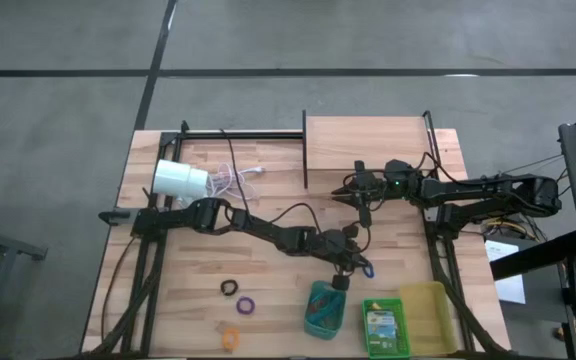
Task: Pick & Place Office Desk Supplies
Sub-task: Put the blue spring rubberband into the yellow bin
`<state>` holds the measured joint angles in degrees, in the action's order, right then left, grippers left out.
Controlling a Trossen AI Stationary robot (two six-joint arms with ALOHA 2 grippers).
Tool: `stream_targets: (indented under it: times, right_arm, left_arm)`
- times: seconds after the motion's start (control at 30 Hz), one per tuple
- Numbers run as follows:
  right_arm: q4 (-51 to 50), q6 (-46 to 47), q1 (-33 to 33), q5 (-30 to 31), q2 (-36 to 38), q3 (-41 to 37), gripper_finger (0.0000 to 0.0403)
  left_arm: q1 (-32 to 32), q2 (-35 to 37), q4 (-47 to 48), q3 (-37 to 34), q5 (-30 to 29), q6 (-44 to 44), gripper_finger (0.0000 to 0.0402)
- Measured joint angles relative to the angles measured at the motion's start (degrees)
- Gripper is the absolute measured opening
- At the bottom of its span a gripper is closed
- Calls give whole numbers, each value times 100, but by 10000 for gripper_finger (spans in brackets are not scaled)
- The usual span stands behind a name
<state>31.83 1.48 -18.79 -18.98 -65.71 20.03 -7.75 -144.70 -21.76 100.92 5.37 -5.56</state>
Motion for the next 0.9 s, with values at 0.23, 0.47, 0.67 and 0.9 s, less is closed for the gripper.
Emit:
stream_targets:
  times: [0.23, 0.47, 0.67, 0.9]
  right_arm:
    - [0, 0, 1, 0, 0, 0, 68]
    - [0, 0, 0, 0, -2, 0, 68]
    - [-2, 0, 2, 0, 0, 0, 68]
    - [-2, 0, 2, 0, 0, 0, 68]
  left_arm:
    - [-2, 5, -9, 37, 2, 225, 29]
    - [-4, 11, -40, 39, 26, 560, 29]
    - [-28, 125, -53, 39, 85, 564, 29]
    - [-62, 232, -70, 42, 87, 248, 29]
